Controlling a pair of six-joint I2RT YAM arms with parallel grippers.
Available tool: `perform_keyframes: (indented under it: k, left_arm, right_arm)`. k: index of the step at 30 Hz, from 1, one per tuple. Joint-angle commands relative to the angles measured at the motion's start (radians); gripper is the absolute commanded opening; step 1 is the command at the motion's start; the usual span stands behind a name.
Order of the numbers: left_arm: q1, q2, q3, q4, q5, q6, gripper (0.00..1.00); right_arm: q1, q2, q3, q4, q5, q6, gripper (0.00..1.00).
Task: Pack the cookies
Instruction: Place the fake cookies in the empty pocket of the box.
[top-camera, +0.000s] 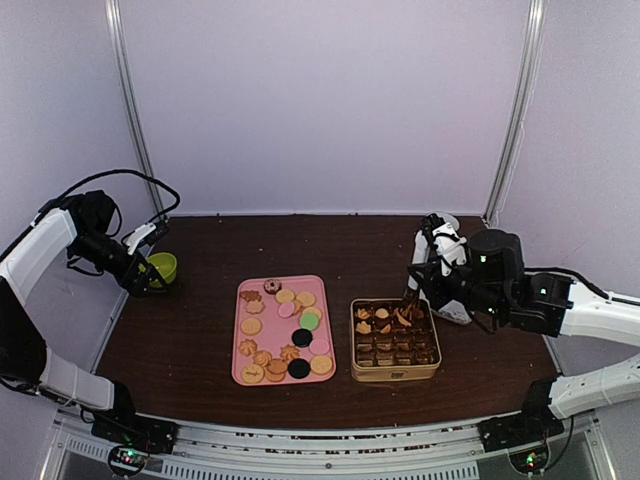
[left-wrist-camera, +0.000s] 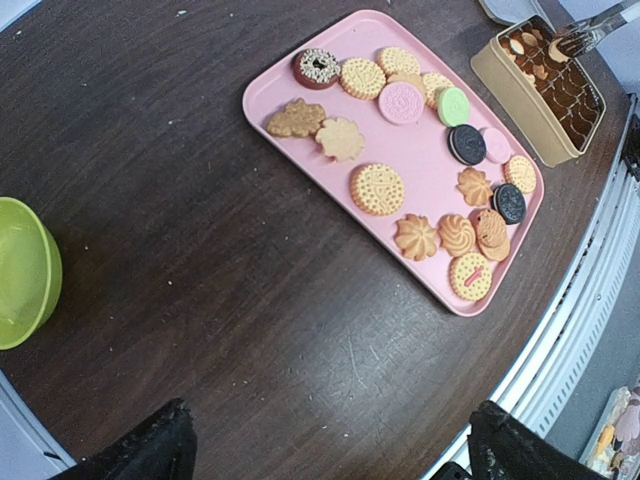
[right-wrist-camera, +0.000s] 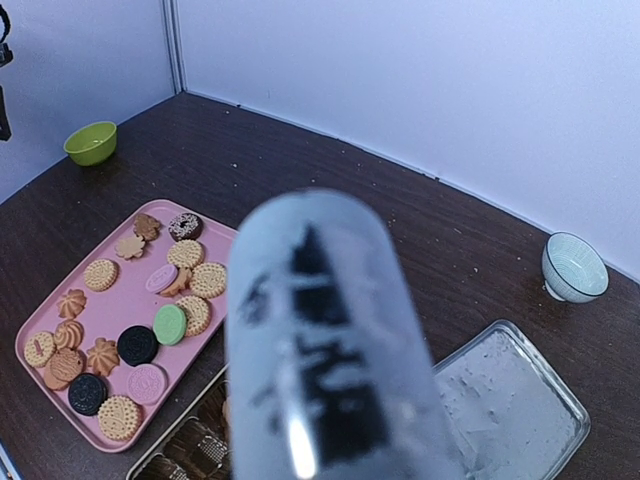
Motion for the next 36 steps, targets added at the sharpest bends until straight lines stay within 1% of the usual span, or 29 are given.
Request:
perform_keyframes:
  k: [1,5,7,9,12,13,22,27,30,33,36]
  left_arm:
    - [0.006,0.003,0.022,0.005,0.015,0.008,0.98]
    - [0.006,0.003,0.023,0.013,0.006,-0.004,0.98]
    - [0.007,0.003,0.023,0.016,0.0,-0.008,0.98]
    - [0.007,0.002,0.021,0.019,-0.004,-0.01,0.98]
    - [0.006,0.002,0.02,0.026,-0.009,-0.017,0.98]
    - [0.007,0.001,0.02,0.028,-0.012,-0.02,0.98]
    - [0.006,-0.001,0.023,0.03,-0.02,-0.02,0.98]
    - [0.008,-0.004,0.021,0.029,-0.021,-0.02,0.98]
    - [0.007,-0.006,0.018,0.03,-0.025,-0.017,0.98]
    - [0.006,-0.002,0.016,0.036,-0.037,-0.021,0.98]
    - [0.007,0.0,0.011,0.046,-0.057,-0.032,0.98]
  right_arm:
    - [-0.002,0.001,-0.005,0.006,-0.011,-0.004,0.04]
    - [-0.002,-0.002,-0.006,-0.001,-0.022,-0.003,0.06]
    - [-0.002,0.0,-0.006,-0.005,-0.027,-0.002,0.09]
    - [-0.002,0.001,-0.006,-0.006,-0.03,-0.001,0.14]
    - [-0.002,0.003,-0.001,-0.005,-0.031,0.005,0.26]
    - [-0.003,0.001,0.002,-0.004,-0.03,0.006,0.28]
    - [-0.003,-0.007,0.057,-0.016,-0.029,-0.013,0.31]
    - [-0.003,-0.011,0.073,-0.02,-0.035,-0.015,0.31]
    - [0.0,-0.009,0.088,-0.001,-0.065,-0.008,0.3]
    - [0.017,0.022,0.125,0.029,-0.089,0.002,0.3]
    - [0.054,0.093,0.179,0.069,-0.103,0.006,0.3]
